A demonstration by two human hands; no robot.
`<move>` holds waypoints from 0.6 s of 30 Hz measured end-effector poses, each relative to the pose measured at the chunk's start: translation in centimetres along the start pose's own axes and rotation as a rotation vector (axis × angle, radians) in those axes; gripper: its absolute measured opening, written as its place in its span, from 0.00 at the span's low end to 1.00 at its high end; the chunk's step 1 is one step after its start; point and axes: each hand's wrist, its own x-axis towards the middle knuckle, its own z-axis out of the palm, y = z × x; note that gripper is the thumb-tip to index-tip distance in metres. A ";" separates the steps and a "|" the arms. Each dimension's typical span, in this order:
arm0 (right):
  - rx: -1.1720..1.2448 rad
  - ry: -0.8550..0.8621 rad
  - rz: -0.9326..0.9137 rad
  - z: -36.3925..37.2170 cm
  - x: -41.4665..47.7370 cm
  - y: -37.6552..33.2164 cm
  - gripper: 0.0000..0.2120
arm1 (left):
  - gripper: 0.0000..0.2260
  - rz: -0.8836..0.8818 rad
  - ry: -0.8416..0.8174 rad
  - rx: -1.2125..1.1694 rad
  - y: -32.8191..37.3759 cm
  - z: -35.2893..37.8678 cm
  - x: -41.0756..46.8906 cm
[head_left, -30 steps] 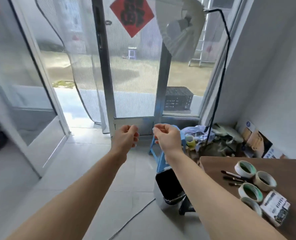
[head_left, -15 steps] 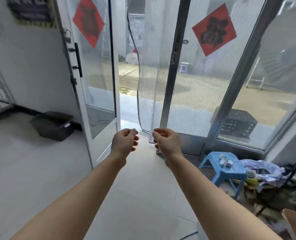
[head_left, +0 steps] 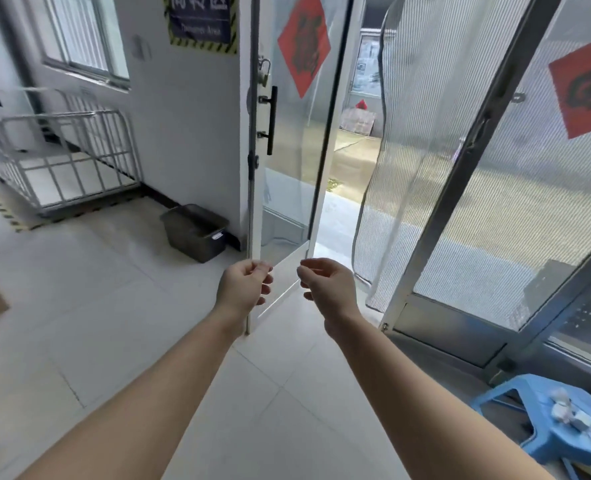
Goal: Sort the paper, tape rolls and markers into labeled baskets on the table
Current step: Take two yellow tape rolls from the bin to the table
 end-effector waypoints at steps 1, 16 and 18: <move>-0.003 -0.023 -0.005 0.9 0.9 -0.1 0.06 | 0.08 0.002 0.014 0.007 0.1 -0.6 0.8; -0.048 -0.381 -0.102 13.9 16.5 -3.4 0.03 | 0.09 0.017 0.304 -0.004 2.6 -8.2 16.0; -0.059 -0.402 -0.102 15.9 18.2 -3.5 0.02 | 0.10 0.010 0.335 -0.020 2.5 -9.4 17.8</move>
